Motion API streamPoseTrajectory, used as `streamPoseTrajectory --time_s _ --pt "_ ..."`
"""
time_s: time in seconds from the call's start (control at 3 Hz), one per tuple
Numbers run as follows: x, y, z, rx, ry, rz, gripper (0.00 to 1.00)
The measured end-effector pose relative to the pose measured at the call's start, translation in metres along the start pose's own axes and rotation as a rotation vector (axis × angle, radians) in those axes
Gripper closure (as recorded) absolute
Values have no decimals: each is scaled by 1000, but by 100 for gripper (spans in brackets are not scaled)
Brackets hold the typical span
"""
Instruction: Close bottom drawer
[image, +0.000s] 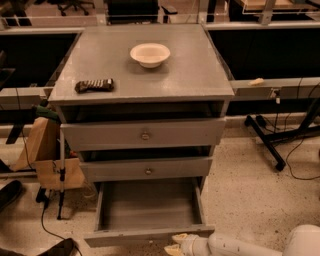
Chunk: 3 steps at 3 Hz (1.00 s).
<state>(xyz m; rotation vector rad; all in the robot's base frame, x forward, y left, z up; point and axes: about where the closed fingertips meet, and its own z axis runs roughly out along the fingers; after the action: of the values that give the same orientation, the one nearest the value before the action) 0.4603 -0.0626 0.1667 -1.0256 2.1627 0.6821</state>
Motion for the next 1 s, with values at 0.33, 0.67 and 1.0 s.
streamPoseTrajectory --time_s 0.33,0.67,1.0 --pt "-25 -19 15 -38 9 -59 70" --pt "-31 -22 17 -49 13 -76 94" --pt "-41 -24 25 -66 56 -121 100"
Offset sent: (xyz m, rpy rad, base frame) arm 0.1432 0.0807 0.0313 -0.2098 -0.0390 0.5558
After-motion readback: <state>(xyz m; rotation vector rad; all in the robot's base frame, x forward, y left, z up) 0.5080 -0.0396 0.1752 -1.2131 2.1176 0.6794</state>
